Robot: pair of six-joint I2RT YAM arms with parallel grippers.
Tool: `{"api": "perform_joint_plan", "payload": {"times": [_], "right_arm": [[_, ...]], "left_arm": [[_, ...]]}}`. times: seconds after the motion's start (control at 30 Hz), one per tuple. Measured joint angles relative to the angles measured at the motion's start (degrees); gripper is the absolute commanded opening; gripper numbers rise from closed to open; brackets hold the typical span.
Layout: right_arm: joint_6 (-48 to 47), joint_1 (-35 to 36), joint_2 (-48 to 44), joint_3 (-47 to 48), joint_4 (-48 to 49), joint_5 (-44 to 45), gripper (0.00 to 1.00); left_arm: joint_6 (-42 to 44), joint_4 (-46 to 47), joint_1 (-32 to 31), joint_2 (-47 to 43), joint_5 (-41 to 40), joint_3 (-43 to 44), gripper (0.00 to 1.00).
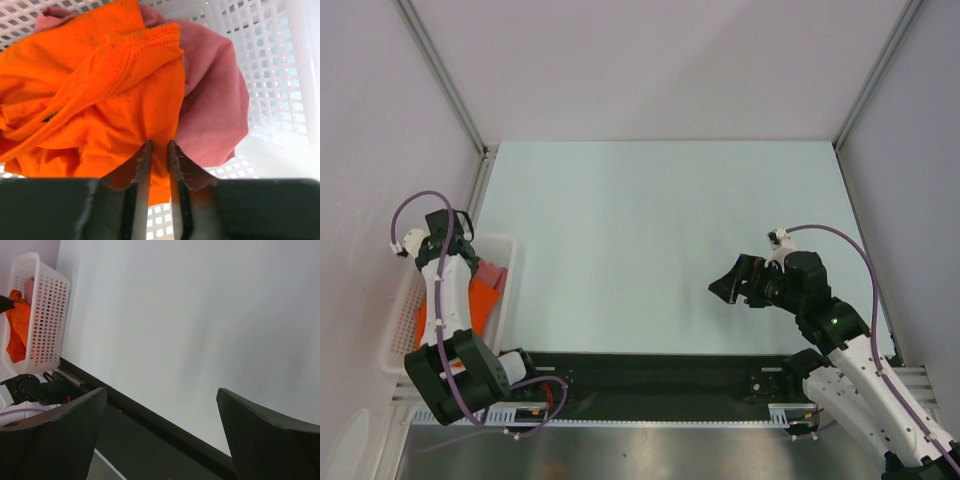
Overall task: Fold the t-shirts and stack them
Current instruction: Grab the tshirt from the pile
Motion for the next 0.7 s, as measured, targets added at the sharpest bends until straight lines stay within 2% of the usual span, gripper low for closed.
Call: {"api": "perform_joint_plan", "payload": {"times": [0.03,0.23,0.33,0.43,0.57,0.7], "right_arm": [[0.0,0.0,0.0,0.0,0.0,0.0,1.0],[0.0,0.0,0.2,0.0,0.0,0.0,1.0],[0.0,0.0,0.6,0.0,0.0,0.0,1.0],[0.0,0.1,1.4,0.0,0.0,-0.2,1.0],[0.0,0.2,2.8,0.2,0.0,-0.6,1.0],[-0.1,0.4,3.5,0.9,-0.1,-0.5,1.0]], "left_arm": [[0.0,0.1,0.0,-0.6,-0.1,-0.2,0.01],[1.1,-1.3,0.0,-5.9,-0.3,0.4,0.0],[3.3,-1.9,0.0,-10.7,2.8,2.9,0.0],[5.2,0.5,0.0,-18.4,11.1,5.9,0.0],[4.3,10.0,0.0,-27.7,26.7,7.9,0.0],[-0.6,22.7,-2.5,-29.5,42.6,13.5,0.0]]}}
